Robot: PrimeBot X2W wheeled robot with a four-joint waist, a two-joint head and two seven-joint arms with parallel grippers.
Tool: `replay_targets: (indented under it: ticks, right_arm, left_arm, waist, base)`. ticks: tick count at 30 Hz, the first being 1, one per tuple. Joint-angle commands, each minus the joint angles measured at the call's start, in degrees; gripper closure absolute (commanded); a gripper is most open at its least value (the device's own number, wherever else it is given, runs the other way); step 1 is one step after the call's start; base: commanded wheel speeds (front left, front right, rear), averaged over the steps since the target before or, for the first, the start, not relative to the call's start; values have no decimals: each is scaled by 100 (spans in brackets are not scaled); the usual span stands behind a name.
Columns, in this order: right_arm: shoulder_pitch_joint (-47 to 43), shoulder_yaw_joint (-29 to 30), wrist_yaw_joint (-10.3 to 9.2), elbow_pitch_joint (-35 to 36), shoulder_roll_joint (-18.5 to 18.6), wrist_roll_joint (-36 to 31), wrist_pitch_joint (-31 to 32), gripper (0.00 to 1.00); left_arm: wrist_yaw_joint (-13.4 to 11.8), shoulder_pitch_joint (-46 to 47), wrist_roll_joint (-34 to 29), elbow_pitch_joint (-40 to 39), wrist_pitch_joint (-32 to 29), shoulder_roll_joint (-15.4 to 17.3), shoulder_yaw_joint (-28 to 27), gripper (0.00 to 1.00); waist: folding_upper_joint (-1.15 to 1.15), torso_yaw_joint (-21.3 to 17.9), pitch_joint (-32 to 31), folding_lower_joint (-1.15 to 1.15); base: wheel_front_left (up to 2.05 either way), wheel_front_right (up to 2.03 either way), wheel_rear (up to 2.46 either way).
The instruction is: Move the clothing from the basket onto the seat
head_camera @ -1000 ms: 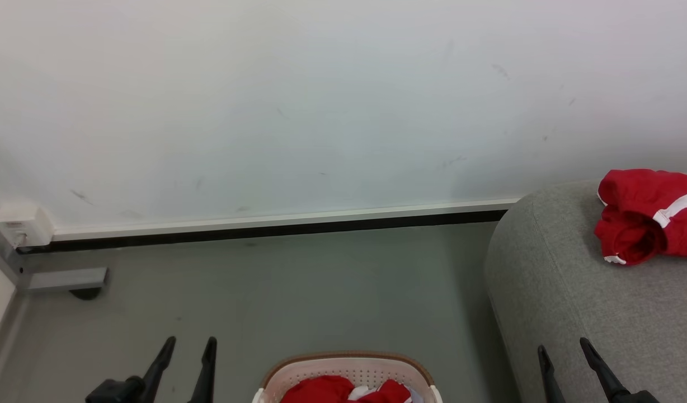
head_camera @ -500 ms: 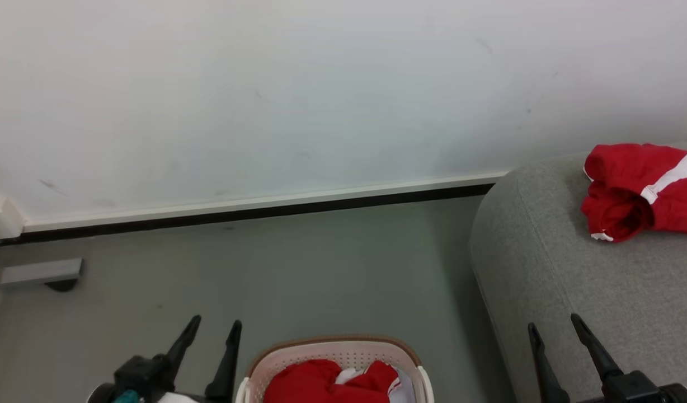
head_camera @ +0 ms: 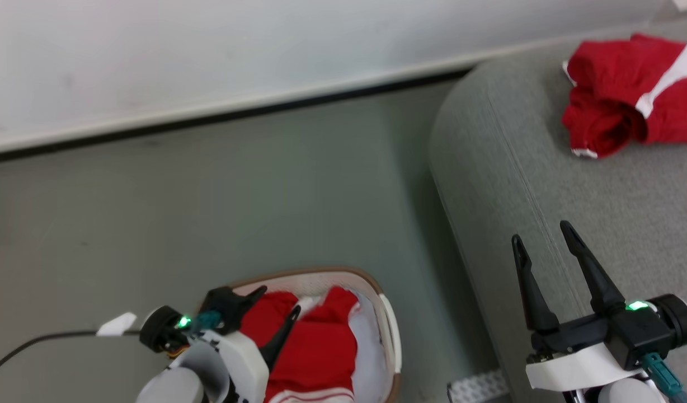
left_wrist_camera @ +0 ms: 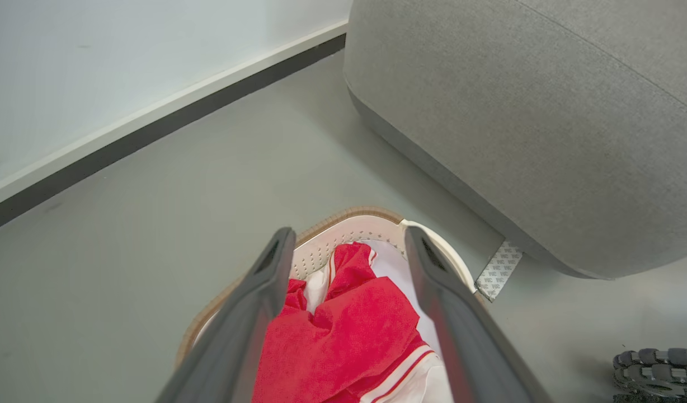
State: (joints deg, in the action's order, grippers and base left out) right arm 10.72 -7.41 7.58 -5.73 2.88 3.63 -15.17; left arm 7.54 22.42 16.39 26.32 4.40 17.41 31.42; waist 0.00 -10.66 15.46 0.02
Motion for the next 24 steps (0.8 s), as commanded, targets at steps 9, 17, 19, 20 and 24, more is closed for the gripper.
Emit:
replay_targets:
  ticks: [9, 17, 19, 20, 24]
  right_arm:
    - [330, -192, -17, 611, 1, 265, 5, 0]
    - [578, -358, -17, 945, 1, 465, 4, 0]
    - [604, -357, -17, 973, 1, 488, 4, 0]
    - [624, -332, -17, 1003, 1, 505, 4, 0]
    - [672, -198, -17, 1099, 0, 589, 4, 0]
  left_arm:
    - [-11, 933, 457, 982, -871, 271, 799, 0]
    - [-10, 1526, 564, 1538, -843, 554, 1235, 0]
    - [-10, 1596, 601, 1574, -831, 600, 1306, 0]
    - [-10, 1679, 628, 1622, -831, 660, 1367, 0]
    - [-10, 1915, 836, 1768, -807, 799, 1679, 0]
  waist:
    - [0, -715, 1551, -2]
    - [0, -878, 2352, -2]
    - [0, -895, 2434, -2]
    - [0, -913, 2523, -2]
    - [0, -958, 2811, -2]
  base:
    - [0, 0, 0]
    - [0, 0, 0]
    - [0, 0, 0]
    - [0, 0, 0]
    - [0, 0, 0]
